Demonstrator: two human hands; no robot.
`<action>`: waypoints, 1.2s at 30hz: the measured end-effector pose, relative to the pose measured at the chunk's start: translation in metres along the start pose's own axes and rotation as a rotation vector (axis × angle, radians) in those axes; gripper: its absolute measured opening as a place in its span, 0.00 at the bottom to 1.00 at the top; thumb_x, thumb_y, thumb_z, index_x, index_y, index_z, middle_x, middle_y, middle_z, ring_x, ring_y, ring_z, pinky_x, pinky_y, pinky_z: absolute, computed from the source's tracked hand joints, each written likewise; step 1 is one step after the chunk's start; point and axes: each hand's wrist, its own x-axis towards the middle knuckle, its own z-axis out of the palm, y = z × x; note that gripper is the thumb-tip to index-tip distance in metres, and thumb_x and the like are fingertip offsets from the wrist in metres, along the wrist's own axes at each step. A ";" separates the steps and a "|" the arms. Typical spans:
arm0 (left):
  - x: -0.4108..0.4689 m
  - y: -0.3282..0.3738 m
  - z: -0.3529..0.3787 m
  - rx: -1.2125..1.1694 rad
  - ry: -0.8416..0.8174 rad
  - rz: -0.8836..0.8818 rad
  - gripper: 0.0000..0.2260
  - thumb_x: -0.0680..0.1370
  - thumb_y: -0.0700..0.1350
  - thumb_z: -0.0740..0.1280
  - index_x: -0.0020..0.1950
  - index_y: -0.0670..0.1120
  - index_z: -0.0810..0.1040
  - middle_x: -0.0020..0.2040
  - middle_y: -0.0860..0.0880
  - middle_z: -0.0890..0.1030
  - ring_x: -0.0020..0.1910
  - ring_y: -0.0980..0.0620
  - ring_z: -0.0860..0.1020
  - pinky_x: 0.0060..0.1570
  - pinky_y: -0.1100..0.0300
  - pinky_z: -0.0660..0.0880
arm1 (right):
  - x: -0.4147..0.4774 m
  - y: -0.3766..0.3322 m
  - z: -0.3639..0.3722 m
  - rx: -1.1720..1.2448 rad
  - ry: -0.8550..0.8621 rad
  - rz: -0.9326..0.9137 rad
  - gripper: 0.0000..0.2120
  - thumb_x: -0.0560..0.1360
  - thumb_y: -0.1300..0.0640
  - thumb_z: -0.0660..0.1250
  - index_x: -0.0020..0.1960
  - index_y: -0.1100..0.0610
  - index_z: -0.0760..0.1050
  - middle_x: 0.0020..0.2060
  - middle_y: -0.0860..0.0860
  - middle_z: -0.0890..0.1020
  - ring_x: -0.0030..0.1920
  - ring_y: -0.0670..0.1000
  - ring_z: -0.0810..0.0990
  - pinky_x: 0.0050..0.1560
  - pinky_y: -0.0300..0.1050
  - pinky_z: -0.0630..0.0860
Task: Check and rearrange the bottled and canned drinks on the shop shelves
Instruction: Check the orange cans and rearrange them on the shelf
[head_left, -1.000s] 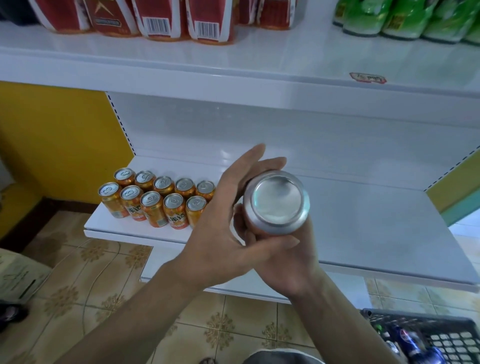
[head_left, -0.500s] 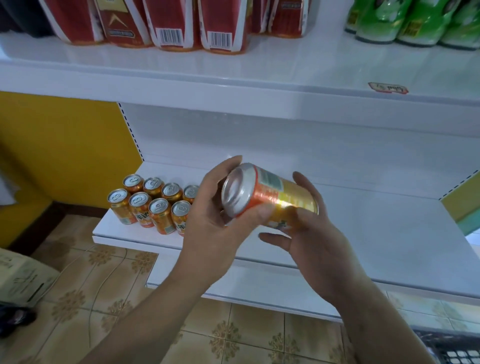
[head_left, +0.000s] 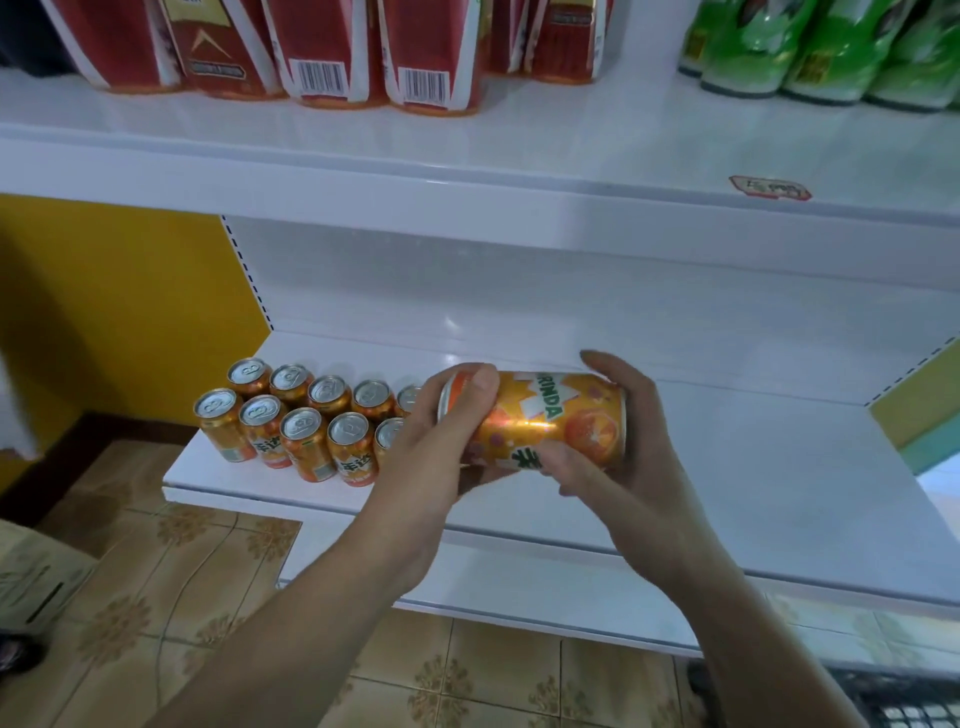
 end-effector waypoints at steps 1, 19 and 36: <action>0.002 -0.002 -0.001 0.042 -0.016 0.011 0.25 0.69 0.63 0.74 0.64 0.59 0.76 0.60 0.51 0.82 0.56 0.51 0.83 0.57 0.52 0.79 | 0.000 0.000 -0.001 0.038 0.015 0.023 0.30 0.67 0.43 0.76 0.65 0.37 0.68 0.51 0.41 0.82 0.47 0.51 0.85 0.41 0.42 0.81; 0.005 -0.001 -0.003 0.038 -0.008 0.153 0.25 0.67 0.58 0.78 0.62 0.59 0.78 0.59 0.52 0.81 0.59 0.51 0.81 0.49 0.60 0.81 | 0.009 0.008 0.020 0.448 0.128 0.310 0.25 0.75 0.40 0.69 0.64 0.55 0.74 0.46 0.56 0.84 0.37 0.53 0.83 0.36 0.43 0.80; -0.007 0.000 -0.051 0.049 -0.154 0.064 0.22 0.71 0.56 0.75 0.63 0.63 0.75 0.61 0.56 0.78 0.58 0.53 0.80 0.54 0.57 0.80 | -0.007 -0.007 0.066 0.153 0.280 0.207 0.22 0.70 0.39 0.68 0.60 0.47 0.71 0.47 0.53 0.81 0.38 0.49 0.84 0.37 0.41 0.80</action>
